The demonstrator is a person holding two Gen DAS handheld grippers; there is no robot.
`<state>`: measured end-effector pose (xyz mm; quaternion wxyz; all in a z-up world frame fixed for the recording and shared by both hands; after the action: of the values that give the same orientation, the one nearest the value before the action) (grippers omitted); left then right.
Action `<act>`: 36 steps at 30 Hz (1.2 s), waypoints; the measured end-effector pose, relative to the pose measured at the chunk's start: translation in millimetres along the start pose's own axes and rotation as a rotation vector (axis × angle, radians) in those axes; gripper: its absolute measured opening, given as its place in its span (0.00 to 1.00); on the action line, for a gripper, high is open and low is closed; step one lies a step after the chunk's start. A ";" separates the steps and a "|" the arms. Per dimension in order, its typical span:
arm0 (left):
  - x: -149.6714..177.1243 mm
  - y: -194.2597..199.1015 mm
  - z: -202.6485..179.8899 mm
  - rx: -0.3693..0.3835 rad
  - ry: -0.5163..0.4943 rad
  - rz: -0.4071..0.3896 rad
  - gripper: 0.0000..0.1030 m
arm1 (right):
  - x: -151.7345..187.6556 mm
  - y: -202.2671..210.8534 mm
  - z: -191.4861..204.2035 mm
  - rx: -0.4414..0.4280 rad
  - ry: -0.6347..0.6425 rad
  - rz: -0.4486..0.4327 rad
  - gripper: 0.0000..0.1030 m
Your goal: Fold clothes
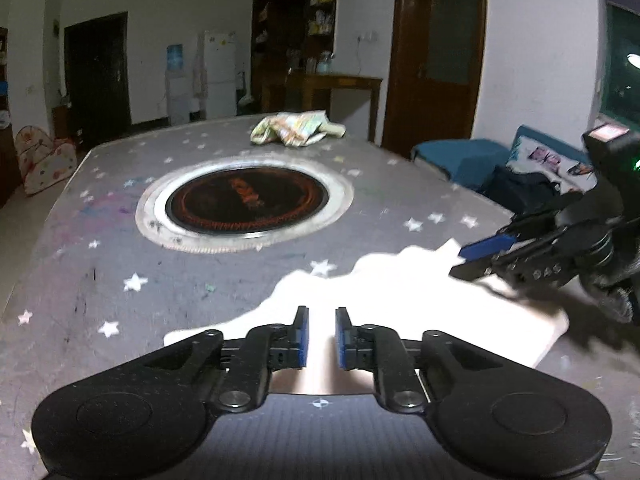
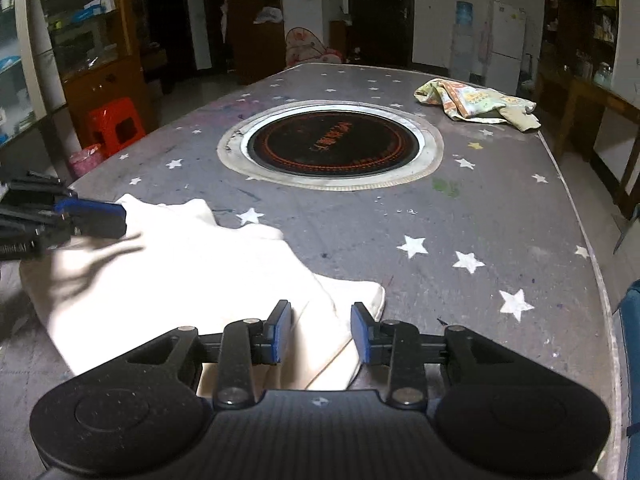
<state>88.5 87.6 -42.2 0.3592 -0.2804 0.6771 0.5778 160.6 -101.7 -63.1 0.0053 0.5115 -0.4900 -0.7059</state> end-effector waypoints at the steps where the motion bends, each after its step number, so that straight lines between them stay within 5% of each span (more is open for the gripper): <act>1: 2.9 -3.1 1.2 -0.004 0.007 0.013 0.16 | -0.6 -1.2 -0.4 0.014 0.009 -0.002 0.14; 10: 12.5 -6.6 24.1 -0.063 0.071 0.042 0.26 | -12.0 -3.1 0.7 0.087 0.060 -0.040 0.11; 17: -10.3 -13.0 11.2 -0.010 0.083 0.019 0.25 | -35.5 -10.9 36.3 -0.047 0.082 -0.068 0.11; 25: -15.8 -48.4 15.9 -0.033 0.108 0.071 0.25 | -36.1 -41.9 46.7 -0.060 0.102 -0.036 0.11; 36: -15.0 -5.1 8.3 -0.013 0.109 -0.016 0.32 | -21.4 13.4 63.4 -0.128 0.127 -0.054 0.22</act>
<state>102.7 94.3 -33.5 0.3244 -0.3194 0.6896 0.5632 118.1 -54.3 -38.7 0.0499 0.5667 -0.4286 -0.7019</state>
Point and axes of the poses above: each gripper's, at about its wrist camera, not at the fingertips, and y roughly against the way its jaws point, z to its left, x to its underside, the point moved 8 cm from there along -y, roughly the way its jaws point, and after that the axes turned 2 degrees about y, right-handed, at the moved point
